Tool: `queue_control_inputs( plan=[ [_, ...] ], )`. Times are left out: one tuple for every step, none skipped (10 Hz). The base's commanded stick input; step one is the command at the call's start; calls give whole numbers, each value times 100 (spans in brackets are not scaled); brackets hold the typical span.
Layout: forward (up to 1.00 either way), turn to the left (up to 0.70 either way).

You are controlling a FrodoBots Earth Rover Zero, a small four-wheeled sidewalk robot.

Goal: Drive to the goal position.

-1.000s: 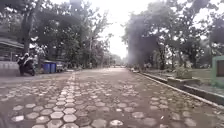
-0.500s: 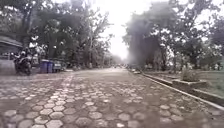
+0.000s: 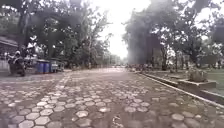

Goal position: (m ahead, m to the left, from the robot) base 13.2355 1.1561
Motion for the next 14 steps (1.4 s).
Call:
queue_control_inputs(
  plan=[
    [70, 0],
    [70, 0],
    [70, 0],
    [70, 0],
    [70, 0],
    [70, 0],
    [70, 0],
    [70, 0],
    [70, 0],
    [70, 0],
    [70, 0],
    [70, 0],
    [70, 0],
    [70, 0]
  ],
)
